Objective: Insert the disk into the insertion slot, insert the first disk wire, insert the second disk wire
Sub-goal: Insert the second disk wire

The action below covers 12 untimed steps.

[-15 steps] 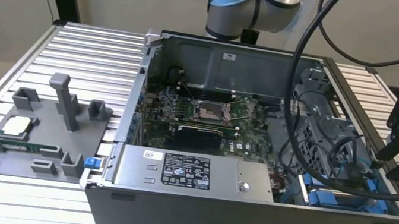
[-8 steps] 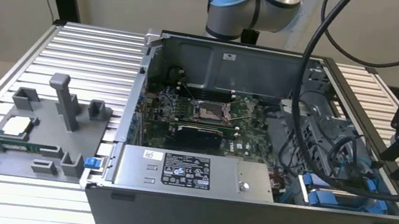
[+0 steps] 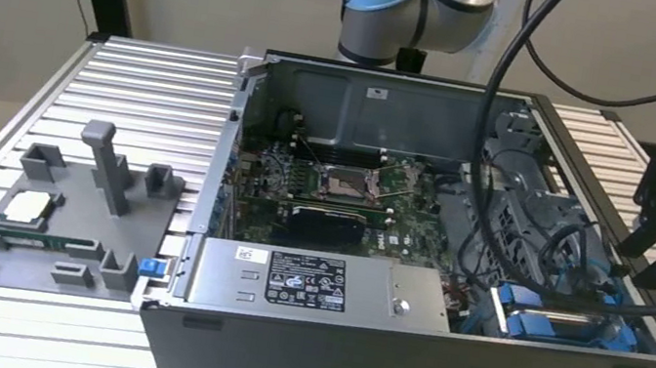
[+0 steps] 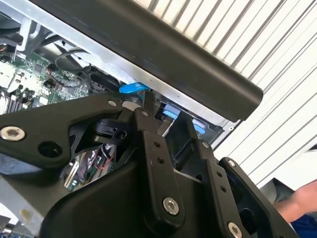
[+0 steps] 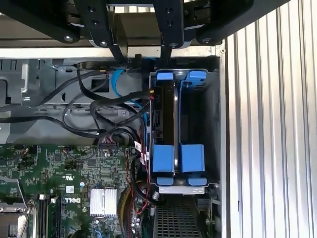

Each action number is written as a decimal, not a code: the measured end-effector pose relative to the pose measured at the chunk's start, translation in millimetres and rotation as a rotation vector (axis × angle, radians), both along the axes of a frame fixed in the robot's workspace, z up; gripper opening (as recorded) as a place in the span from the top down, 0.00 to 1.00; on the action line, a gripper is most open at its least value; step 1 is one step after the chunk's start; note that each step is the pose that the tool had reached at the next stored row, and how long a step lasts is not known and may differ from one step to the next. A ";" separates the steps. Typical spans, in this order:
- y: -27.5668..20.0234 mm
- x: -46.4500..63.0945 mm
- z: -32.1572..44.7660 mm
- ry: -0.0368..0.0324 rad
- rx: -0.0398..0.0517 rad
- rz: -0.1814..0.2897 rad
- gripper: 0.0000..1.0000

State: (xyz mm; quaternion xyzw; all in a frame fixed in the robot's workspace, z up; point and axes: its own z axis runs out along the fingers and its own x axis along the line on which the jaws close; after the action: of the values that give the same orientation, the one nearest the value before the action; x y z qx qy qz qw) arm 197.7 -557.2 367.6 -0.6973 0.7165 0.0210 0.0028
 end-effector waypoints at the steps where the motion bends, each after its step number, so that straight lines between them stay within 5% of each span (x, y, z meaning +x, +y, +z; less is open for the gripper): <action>1: 0.0 0.0 -0.6 -0.0002 0.0000 0.000 0.00; 4: 0.0 -0.3 -2.2 -0.0008 -0.0002 0.000 0.00; 5: 0.1 -0.4 -2.5 -0.0009 -0.0002 0.000 1.00; 12: 0.0 -2.0 -2.6 -0.0009 -0.0001 0.000 1.00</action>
State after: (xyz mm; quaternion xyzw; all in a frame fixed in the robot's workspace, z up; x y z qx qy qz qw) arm 195.7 -557.1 365.0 -0.6973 0.7165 0.0206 0.0031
